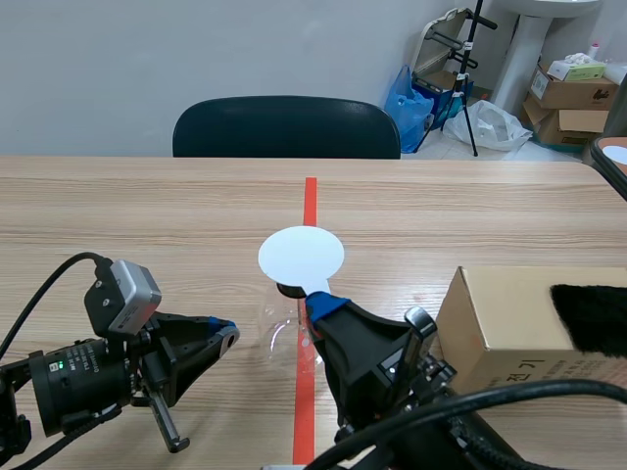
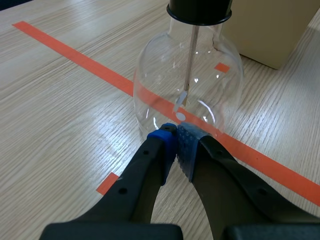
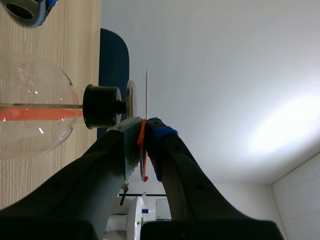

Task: Do the electroscope experiment

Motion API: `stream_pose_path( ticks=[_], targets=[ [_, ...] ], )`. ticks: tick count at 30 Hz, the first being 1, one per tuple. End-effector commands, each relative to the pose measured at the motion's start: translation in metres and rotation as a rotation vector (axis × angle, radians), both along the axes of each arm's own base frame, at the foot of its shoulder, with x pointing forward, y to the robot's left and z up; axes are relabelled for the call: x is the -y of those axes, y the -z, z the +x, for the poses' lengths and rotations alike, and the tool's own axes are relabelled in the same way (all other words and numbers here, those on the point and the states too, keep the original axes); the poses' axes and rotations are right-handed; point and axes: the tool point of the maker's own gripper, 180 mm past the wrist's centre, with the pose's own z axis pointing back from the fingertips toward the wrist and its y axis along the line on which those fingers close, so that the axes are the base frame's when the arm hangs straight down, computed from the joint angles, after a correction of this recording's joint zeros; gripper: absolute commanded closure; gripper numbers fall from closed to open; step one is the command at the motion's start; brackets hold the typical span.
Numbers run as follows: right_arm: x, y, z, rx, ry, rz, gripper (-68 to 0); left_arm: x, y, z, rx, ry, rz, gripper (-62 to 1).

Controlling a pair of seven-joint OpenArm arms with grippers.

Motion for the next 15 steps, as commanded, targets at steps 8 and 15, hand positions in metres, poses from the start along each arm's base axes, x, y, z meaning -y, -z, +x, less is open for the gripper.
stream_pose_path(
  ticks=[8,15],
  targets=[
    [0.030,-0.006,0.021,0.019,0.192,0.016,-1.3,0.007,-0.011,0.002,0.023,0.005,-0.043,-3.0],
    [0.065,-0.007,0.037,0.018,0.410,0.031,-1.3,0.007,-0.011,0.002,0.023,0.005,-0.043,-3.0]
  ],
)
